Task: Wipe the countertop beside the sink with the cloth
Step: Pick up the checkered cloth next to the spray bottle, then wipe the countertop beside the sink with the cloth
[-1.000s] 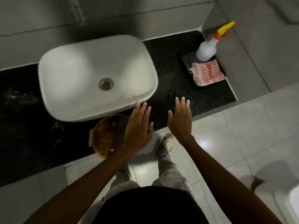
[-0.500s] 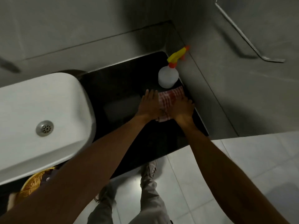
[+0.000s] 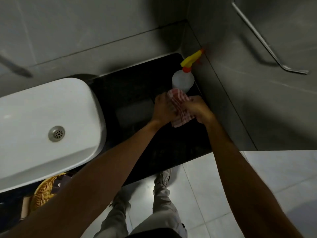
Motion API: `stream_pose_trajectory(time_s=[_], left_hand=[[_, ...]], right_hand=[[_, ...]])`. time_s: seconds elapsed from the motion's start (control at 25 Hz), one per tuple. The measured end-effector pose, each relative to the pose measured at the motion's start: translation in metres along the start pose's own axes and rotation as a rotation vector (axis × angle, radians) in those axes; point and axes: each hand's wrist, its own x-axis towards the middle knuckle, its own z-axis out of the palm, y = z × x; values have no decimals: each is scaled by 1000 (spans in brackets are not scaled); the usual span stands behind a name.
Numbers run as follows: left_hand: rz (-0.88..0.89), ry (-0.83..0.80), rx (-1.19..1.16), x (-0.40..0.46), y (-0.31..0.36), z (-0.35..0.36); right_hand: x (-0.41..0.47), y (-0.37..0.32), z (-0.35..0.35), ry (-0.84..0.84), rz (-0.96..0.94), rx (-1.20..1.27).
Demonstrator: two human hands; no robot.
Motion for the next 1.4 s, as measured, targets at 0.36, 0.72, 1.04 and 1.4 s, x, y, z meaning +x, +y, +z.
stream_pose_trajectory(time_s=[0.36, 0.72, 1.04, 1.4], left_hand=[[-228, -8, -1253, -141, -58, -166], [-224, 268, -1082, -371, -294, -362], [-534, 574, -712, -476, -522, -440], [-259, 418, 595, -431, -626, -458]], right_hand=[[-115, -89, 114, -479, -15, 728], [-250, -96, 437, -779, 95, 854], [-368, -41, 672, -318, 286, 596], [-369, 44, 778, -8, -112, -599]])
